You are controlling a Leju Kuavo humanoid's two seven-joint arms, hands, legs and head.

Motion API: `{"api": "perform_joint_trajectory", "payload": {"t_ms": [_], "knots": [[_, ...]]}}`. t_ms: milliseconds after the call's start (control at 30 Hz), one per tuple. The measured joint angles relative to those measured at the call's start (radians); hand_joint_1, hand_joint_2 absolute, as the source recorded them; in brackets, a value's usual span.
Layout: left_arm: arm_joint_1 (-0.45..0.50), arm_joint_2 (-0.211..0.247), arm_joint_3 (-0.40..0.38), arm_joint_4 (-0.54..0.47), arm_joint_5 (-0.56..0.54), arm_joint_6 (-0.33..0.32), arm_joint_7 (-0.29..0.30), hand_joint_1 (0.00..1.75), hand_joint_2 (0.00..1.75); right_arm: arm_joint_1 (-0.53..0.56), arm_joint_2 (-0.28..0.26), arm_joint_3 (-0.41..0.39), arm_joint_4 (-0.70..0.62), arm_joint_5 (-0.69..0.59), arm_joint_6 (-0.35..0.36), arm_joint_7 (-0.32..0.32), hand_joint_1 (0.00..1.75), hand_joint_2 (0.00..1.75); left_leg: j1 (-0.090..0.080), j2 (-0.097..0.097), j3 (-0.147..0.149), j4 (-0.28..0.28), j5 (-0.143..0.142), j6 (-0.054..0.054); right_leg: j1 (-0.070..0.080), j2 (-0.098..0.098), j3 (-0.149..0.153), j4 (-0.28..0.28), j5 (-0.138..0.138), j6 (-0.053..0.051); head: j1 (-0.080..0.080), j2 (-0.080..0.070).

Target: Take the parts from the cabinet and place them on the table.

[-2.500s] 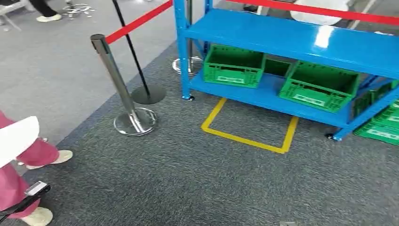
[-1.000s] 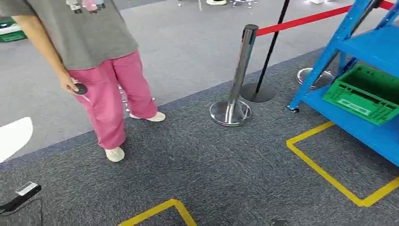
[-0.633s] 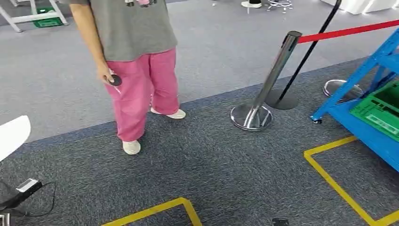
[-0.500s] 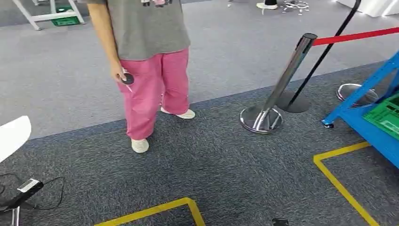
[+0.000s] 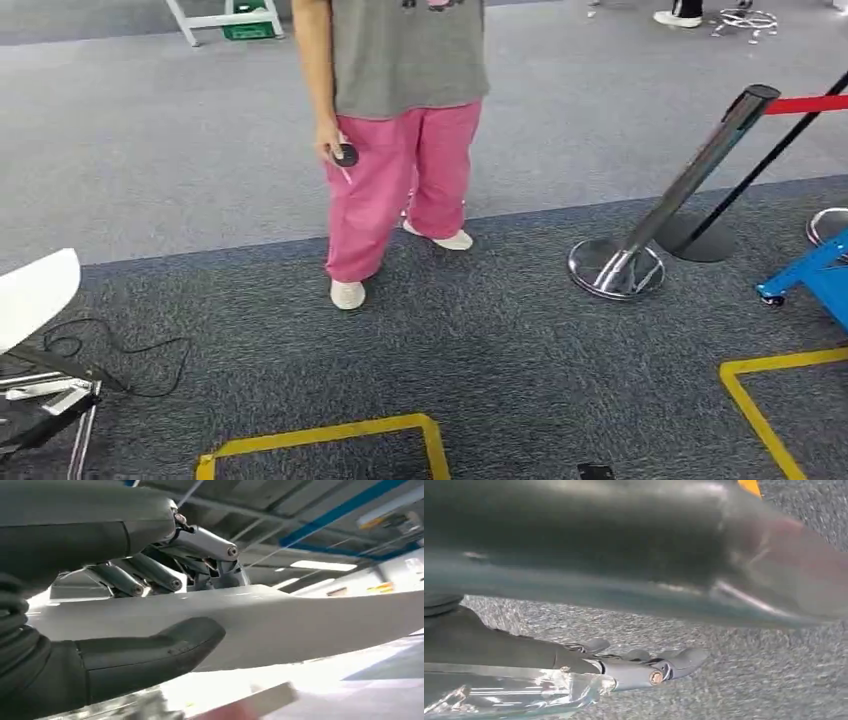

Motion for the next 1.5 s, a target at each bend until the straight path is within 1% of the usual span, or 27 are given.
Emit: {"api": "perform_joint_trajectory", "payload": {"t_ms": [33,67,100,200,267,367,433,500,533,567,633,700,733,800,867,900,933,1000,1033,1067,1100,1233,1300,1367,1400,1433,1500], "knots": [[-0.006,-0.008,0.013,0.0,0.005,0.0,-0.014,1.75,1.75,-0.001,0.0,0.0,0.001,-0.001,-0.001,-0.001,0.0,0.0,0.002,0.061,0.048,-0.08,0.016,-0.009,0.006,-0.011,0.003,0.008,-0.006,0.01,0.0,0.0],[-0.018,-0.022,0.028,-0.002,0.009,-0.001,-0.029,1.75,1.75,0.0,-0.002,0.0,0.002,-0.003,-0.002,-0.002,0.0,0.0,-0.001,0.067,0.049,-0.09,0.01,0.003,0.012,-0.018,-0.01,0.017,-0.02,0.016,-0.003,0.0],[-0.021,-0.035,0.04,-0.002,0.015,-0.003,-0.039,1.75,1.75,-0.001,-0.003,0.0,0.002,-0.004,-0.004,-0.003,0.0,0.0,-0.003,0.045,0.047,-0.088,0.008,0.02,0.013,-0.027,-0.005,0.015,-0.023,0.017,0.008,0.0],[-0.024,-0.051,0.073,-0.003,0.018,-0.006,-0.056,1.75,1.75,-0.004,-0.002,0.002,0.002,-0.007,-0.007,-0.003,0.0,0.0,-0.008,0.01,0.044,-0.088,0.008,0.042,0.006,-0.058,0.009,0.011,-0.03,0.027,0.01,0.0],[-0.03,-0.058,0.089,-0.008,0.019,-0.007,-0.057,1.75,1.75,-0.004,-0.002,0.002,0.002,-0.008,-0.007,-0.003,0.0,0.0,-0.007,-0.01,0.042,-0.089,0.013,0.053,-0.002,0.04,-0.019,0.087,-0.087,0.035,0.012,0.0],[-0.04,-0.07,0.096,-0.01,0.019,-0.007,-0.063,1.75,1.75,-0.002,-0.002,0.002,0.004,-0.01,-0.007,-0.002,0.0,0.0,-0.014,-0.049,0.036,-0.088,0.015,0.062,0.001,0.082,-0.145,0.34,-0.194,0.03,0.015,0.0],[-0.039,-0.083,0.111,-0.01,0.024,-0.006,-0.073,1.75,1.75,-0.001,-0.002,0.001,0.005,-0.01,-0.007,0.001,0.0,0.0,-0.02,-0.079,0.037,-0.088,0.015,0.064,0.004,0.085,-0.156,0.335,-0.156,0.018,0.014,0.0],[-0.04,-0.089,0.124,-0.01,0.029,-0.006,-0.087,1.75,1.75,-0.001,-0.002,0.001,0.007,-0.01,-0.01,-0.002,0.0,0.0,-0.021,-0.112,0.039,-0.088,0.016,0.064,0.008,0.106,-0.085,0.166,-0.056,0.005,0.014,0.0],[-0.041,-0.092,0.131,-0.01,0.032,-0.006,-0.092,1.75,1.75,-0.001,-0.002,0.002,0.007,-0.011,-0.011,-0.003,0.0,0.0,-0.019,-0.125,0.039,-0.088,0.017,0.062,0.008,0.141,-0.044,0.079,-0.014,0.0,0.015,0.0],[-0.042,-0.094,0.136,-0.01,0.033,-0.006,-0.095,1.75,1.75,-0.002,-0.003,0.002,0.008,-0.011,-0.012,-0.004,0.0,0.0,-0.022,-0.136,0.036,-0.085,0.018,0.059,0.007,0.197,-0.029,0.036,-0.015,-0.001,0.014,0.0],[-0.044,-0.101,0.147,-0.01,0.037,-0.008,-0.108,1.75,1.75,-0.002,-0.003,0.002,0.01,-0.012,-0.015,-0.007,0.0,0.0,-0.016,-0.16,0.026,-0.086,0.024,0.047,0.011,0.164,-0.023,0.034,-0.011,0.004,0.013,0.0],[-0.043,-0.107,0.163,-0.01,0.038,-0.013,-0.123,1.75,1.75,-0.002,-0.003,0.002,0.012,-0.013,-0.016,-0.007,0.0,0.0,-0.012,-0.183,0.02,-0.092,0.034,0.032,0.013,0.141,-0.021,0.027,-0.002,-0.006,0.014,0.0],[-0.041,-0.11,0.172,-0.01,0.038,-0.019,-0.128,1.75,1.75,-0.005,-0.002,0.002,0.012,-0.013,-0.016,-0.007,0.0,0.0,-0.012,-0.149,0.016,-0.08,0.023,0.034,0.007,0.124,-0.018,0.017,0.006,-0.012,0.012,0.0],[-0.049,-0.117,0.185,-0.01,0.037,-0.023,-0.134,1.75,1.75,-0.003,-0.002,0.003,0.013,-0.013,-0.016,-0.007,0.0,0.0,-0.021,-0.054,-0.032,0.019,-0.049,0.028,0.011,0.1,-0.019,0.013,0.008,-0.018,0.007,0.0],[-0.053,-0.124,0.187,-0.01,0.037,-0.023,-0.138,1.75,1.75,0.0,-0.002,0.003,0.014,-0.013,-0.016,-0.006,0.0,0.0,-0.019,-0.035,-0.103,0.176,-0.117,0.022,0.015,0.067,-0.021,0.013,0.006,-0.022,0.008,0.0],[-0.051,-0.129,0.188,-0.01,0.036,-0.023,-0.14,1.75,1.75,0.0,-0.002,0.002,0.014,-0.013,-0.016,-0.005,0.0,0.0,-0.019,-0.034,-0.121,0.217,-0.125,0.02,0.015,0.051,-0.022,0.014,0.006,-0.022,0.008,0.0],[-0.05,-0.134,0.19,-0.01,0.034,-0.023,-0.14,1.75,1.75,0.0,-0.002,0.002,0.016,-0.013,-0.016,-0.005,0.0,0.0,-0.019,-0.034,-0.112,0.205,-0.108,0.018,0.015,0.036,-0.023,0.014,0.006,-0.022,0.008,0.0],[-0.05,-0.138,0.196,-0.011,0.032,-0.023,-0.14,1.75,1.75,-0.001,-0.002,0.003,0.016,-0.013,-0.016,-0.005,0.0,0.0,-0.019,-0.017,-0.029,0.061,-0.032,0.016,0.013,0.006,-0.023,0.014,0.003,-0.019,0.008,0.0],[-0.05,-0.139,0.198,-0.015,0.028,-0.025,-0.14,1.75,1.75,-0.002,-0.002,0.003,0.017,-0.013,-0.016,-0.002,0.0,0.0,-0.019,0.016,0.027,-0.03,-0.001,0.014,0.013,-0.005,-0.021,0.016,0.001,-0.015,0.008,0.0],[-0.054,-0.142,0.198,-0.016,0.026,-0.026,-0.14,1.75,1.75,-0.001,-0.002,0.003,0.016,-0.013,-0.016,0.0,0.0,0.0,-0.025,0.072,0.059,-0.093,-0.009,0.013,0.023,-0.015,-0.018,0.019,-0.004,-0.009,0.006,0.0],[-0.058,-0.144,0.198,-0.018,0.024,-0.028,-0.141,1.75,1.75,0.0,-0.002,0.003,0.016,-0.013,-0.016,0.001,0.0,0.0,-0.023,0.052,0.06,-0.094,-0.002,0.029,0.026,-0.023,-0.029,0.022,-0.011,-0.004,0.011,0.0],[-0.046,-0.153,0.208,-0.019,0.021,-0.027,-0.143,1.75,1.75,-0.003,-0.002,0.004,0.016,-0.013,-0.016,0.002,0.0,0.0,-0.02,0.002,0.057,-0.097,0.002,0.058,0.022,-0.054,-0.014,0.025,-0.021,0.012,0.013,0.0],[-0.048,-0.156,0.21,-0.023,0.021,-0.027,-0.143,1.75,1.75,-0.001,-0.002,0.005,0.016,-0.013,-0.016,0.001,0.0,0.0,-0.018,-0.017,0.055,-0.097,0.007,0.067,0.012,0.05,-0.05,0.122,-0.086,0.027,0.021,0.0],[-0.05,-0.16,0.21,-0.023,0.02,-0.027,-0.143,1.75,1.75,0.0,-0.002,0.005,0.017,-0.013,-0.016,0.002,0.0,0.0,-0.018,-0.043,0.05,-0.097,0.008,0.07,0.009,0.08,-0.136,0.301,-0.163,0.033,0.024,0.0],[-0.05,-0.163,0.21,-0.023,0.018,-0.027,-0.143,1.75,1.75,0.0,-0.002,0.005,0.017,-0.014,-0.016,0.002,0.0,0.0,-0.019,-0.057,0.049,-0.097,0.009,0.07,0.008,0.082,-0.166,0.354,-0.174,0.034,0.023,0.0],[-0.05,-0.164,0.21,-0.023,0.016,-0.028,-0.143,1.75,1.75,0.0,-0.002,0.005,0.017,-0.014,-0.016,0.003,0.0,0.0,-0.018,-0.071,0.049,-0.096,0.009,0.07,0.008,0.082,-0.17,0.354,-0.16,0.033,0.023,0.0],[-0.05,-0.168,0.208,-0.024,0.011,-0.033,-0.143,1.75,1.75,0.0,-0.002,0.005,0.017,-0.014,-0.016,0.008,0.0,0.0,-0.017,-0.101,0.051,-0.096,0.01,0.068,0.005,0.092,-0.115,0.228,-0.076,0.031,0.023,0.0]]}}
